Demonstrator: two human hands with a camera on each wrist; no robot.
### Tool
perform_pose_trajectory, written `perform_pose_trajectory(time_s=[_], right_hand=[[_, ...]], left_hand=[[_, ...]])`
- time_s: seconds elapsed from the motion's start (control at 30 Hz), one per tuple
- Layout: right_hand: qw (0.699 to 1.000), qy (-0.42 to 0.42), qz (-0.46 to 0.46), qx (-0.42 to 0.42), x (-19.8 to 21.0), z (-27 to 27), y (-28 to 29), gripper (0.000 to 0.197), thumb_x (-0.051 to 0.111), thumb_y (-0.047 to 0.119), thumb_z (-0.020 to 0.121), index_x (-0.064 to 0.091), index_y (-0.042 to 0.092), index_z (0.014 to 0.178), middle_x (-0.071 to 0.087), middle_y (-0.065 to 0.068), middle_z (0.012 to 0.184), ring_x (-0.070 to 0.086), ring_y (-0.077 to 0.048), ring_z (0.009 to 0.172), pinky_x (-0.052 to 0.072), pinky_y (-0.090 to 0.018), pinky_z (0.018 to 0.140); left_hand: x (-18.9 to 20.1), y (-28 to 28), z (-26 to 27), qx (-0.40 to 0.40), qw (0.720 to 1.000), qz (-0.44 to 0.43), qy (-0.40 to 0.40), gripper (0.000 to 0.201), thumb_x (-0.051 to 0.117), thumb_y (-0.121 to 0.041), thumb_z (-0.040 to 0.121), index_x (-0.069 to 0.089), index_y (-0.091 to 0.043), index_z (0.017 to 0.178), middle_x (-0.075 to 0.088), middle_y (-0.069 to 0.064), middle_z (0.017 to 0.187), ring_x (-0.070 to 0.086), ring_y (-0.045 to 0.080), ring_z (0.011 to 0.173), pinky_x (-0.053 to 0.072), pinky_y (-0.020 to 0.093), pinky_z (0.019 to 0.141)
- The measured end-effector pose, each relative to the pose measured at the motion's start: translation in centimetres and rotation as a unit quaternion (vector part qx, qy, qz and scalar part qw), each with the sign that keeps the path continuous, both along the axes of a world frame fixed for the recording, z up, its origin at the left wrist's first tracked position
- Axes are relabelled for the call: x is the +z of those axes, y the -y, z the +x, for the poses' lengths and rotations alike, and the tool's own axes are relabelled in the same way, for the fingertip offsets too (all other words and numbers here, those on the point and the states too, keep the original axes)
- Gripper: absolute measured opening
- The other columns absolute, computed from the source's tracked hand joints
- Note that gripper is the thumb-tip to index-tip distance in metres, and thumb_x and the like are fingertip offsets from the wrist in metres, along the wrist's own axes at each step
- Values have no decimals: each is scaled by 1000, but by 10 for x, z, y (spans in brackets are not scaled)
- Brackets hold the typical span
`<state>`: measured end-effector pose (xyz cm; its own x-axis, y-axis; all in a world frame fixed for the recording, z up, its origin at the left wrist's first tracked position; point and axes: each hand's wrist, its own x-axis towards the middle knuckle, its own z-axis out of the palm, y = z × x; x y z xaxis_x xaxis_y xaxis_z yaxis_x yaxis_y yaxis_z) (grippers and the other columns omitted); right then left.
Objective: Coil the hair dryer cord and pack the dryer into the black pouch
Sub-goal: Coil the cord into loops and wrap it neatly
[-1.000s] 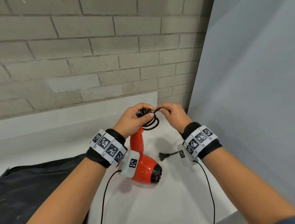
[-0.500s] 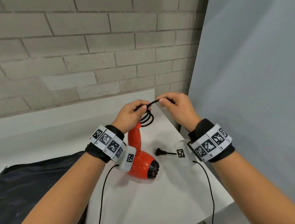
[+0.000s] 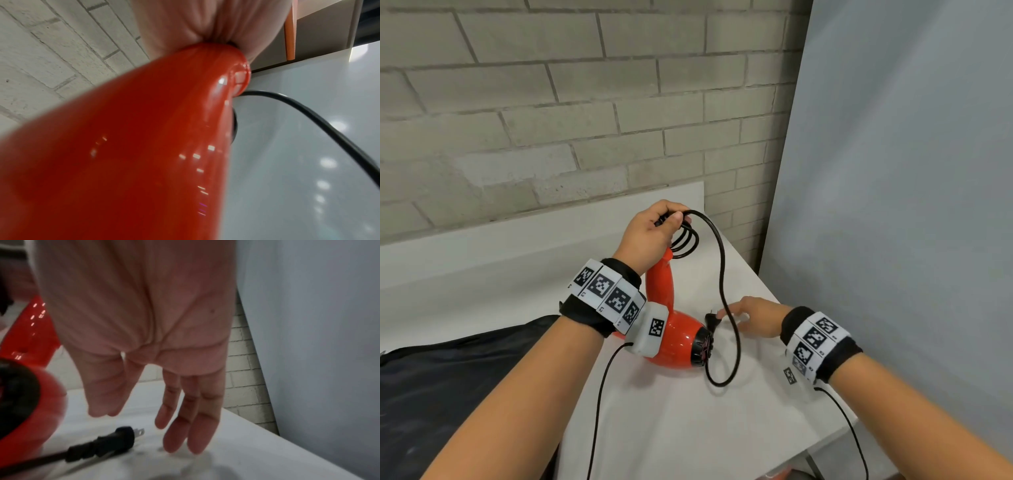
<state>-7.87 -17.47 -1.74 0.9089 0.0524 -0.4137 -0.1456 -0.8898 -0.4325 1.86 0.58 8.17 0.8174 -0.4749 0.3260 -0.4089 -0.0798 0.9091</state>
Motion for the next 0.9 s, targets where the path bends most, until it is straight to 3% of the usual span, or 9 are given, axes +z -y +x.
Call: perform_pose_trajectory(time_s=[0.17, 0.33, 0.43, 0.57, 0.67, 0.73, 0.8, 0.87, 0.9], right_hand=[[979, 28, -148, 135, -8, 16, -15, 55, 56, 9, 84, 45, 40, 128, 14, 0, 150, 24, -27, 132, 39, -40, 103], [936, 71, -254, 232, -9, 27, -29, 31, 59, 21, 83, 61, 23, 114, 45, -2, 135, 37, -28, 122, 39, -41, 93], [947, 58, -260, 179, -9, 34, -24, 21, 56, 19, 84, 63, 15, 103, 52, -7, 121, 45, -29, 112, 42, -38, 91], [968, 115, -215, 62, -4, 36, -1, 14, 42, 11, 92, 50, 12, 104, 47, -11, 109, 54, -30, 95, 46, -37, 87], [969, 231, -53, -72, 8, 38, 10, 18, 39, 5, 91, 52, 17, 89, 46, -7, 97, 52, -28, 84, 47, -39, 83], [922, 338, 95, -165, 19, 37, 10, 27, 40, 4, 90, 57, 21, 78, 44, 3, 84, 47, -18, 75, 44, -28, 73], [870, 425, 176, -177, 36, 30, -2, 18, 46, 2, 90, 59, 12, 84, 40, 11, 82, 47, -8, 73, 40, -11, 68], [812, 513, 235, -148, 49, 20, -16, 10, 51, 12, 89, 58, 18, 84, 44, 7, 83, 52, -6, 75, 42, -9, 68], [781, 548, 268, -135, 55, 16, -24, 9, 52, 23, 90, 57, 23, 83, 47, 2, 84, 55, -13, 76, 44, -13, 68]], left_hand=[[0, -1, 0, -5, 1000, 0, -3, 17, 44, -11, 93, 60, -17, 93, 63, -3, 85, 51, -8, 52, 38, 20, 64], [-1, -2, 0, 6, 1000, 0, 2, 23, 43, -14, 93, 59, -28, 84, 64, -6, 84, 49, -7, 52, 38, 22, 63], [0, -2, 0, 7, 1000, -3, -3, 22, 42, -16, 94, 58, -26, 84, 64, -7, 83, 48, -5, 53, 39, 22, 59], [-1, -2, 0, -11, 999, -25, -26, 20, 39, -15, 96, 58, -17, 91, 63, -5, 85, 51, -8, 58, 38, 17, 58], [-1, -3, 0, -23, 999, -31, -23, 20, 37, -16, 96, 57, -14, 97, 62, -6, 87, 54, -13, 67, 41, 9, 64], [-2, -2, 1, -28, 999, -31, -19, 20, 37, -17, 96, 57, -14, 100, 62, -7, 88, 57, -10, 73, 45, 8, 68], [-1, -1, 2, -28, 999, -30, -21, 20, 39, -16, 96, 57, -16, 102, 61, -8, 91, 59, 0, 77, 46, 7, 69], [1, -2, 4, -27, 999, -28, -25, 18, 43, -17, 94, 59, -20, 102, 61, -8, 93, 60, 6, 78, 49, 11, 70], [2, -2, 5, -29, 999, -28, -27, 17, 46, -18, 93, 60, -23, 100, 62, -8, 94, 61, 7, 76, 50, 13, 70]])
